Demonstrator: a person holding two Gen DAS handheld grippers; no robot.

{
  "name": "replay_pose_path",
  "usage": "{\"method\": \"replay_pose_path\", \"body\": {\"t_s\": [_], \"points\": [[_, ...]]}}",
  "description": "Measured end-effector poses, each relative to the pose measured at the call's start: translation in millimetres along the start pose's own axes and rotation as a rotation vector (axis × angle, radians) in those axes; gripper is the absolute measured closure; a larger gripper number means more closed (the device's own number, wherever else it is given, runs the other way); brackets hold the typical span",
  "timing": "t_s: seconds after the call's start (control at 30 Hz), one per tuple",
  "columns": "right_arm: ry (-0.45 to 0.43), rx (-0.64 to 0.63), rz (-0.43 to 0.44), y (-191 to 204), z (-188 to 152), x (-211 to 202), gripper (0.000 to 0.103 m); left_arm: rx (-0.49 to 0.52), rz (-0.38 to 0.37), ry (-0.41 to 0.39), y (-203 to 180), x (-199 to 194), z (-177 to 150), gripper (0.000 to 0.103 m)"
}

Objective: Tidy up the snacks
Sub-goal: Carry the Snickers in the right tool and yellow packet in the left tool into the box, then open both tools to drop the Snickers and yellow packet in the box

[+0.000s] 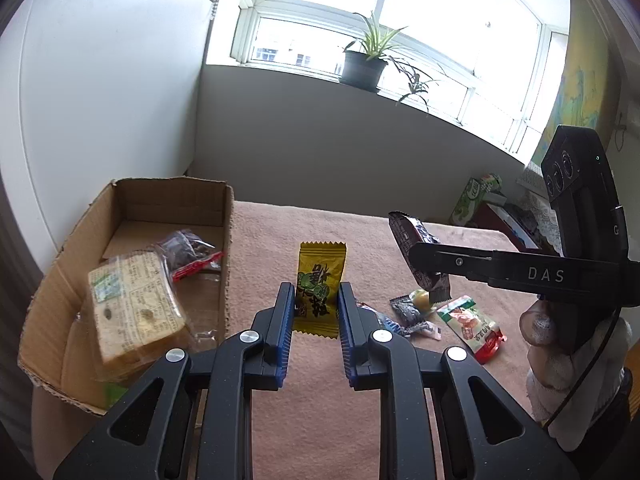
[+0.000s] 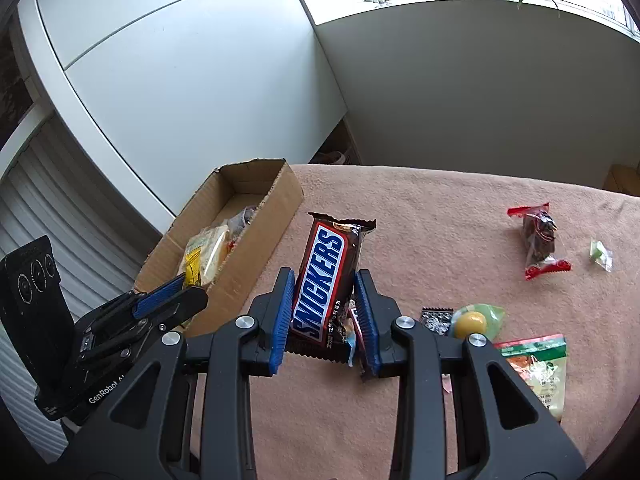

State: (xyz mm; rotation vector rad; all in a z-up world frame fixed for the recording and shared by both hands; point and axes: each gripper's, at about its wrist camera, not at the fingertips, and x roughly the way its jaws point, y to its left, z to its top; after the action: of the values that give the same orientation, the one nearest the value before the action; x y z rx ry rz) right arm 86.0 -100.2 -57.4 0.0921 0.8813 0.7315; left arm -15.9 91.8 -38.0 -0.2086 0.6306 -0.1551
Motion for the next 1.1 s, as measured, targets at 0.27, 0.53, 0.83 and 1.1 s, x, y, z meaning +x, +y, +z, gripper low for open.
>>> {"method": "replay_pose_path", "body": {"t_s": [0.27, 0.53, 0.83, 1.1], "points": [[0.029, -0.066, 0.020, 48.4, 25.1, 56.5, 0.071, -0.101, 0.088, -0.036, 59.6, -16.3, 2.3, 0.084], [0.067, -0.073, 0.028, 66.9, 31.1, 96.7, 0.071, -0.158, 0.163, -0.042, 103.3, -23.1, -1.1, 0.084], [0.087, -0.094, 0.079, 85.2, 33.7, 110.6, 0.070, -0.171, 0.196, -0.023, 122.8, -21.4, -5.9, 0.083], [0.018, -0.108, 0.073, 89.6, 34.4, 90.0, 0.036, -0.194, 0.216, -0.061, 125.0, -32.0, -3.9, 0.051]]}}
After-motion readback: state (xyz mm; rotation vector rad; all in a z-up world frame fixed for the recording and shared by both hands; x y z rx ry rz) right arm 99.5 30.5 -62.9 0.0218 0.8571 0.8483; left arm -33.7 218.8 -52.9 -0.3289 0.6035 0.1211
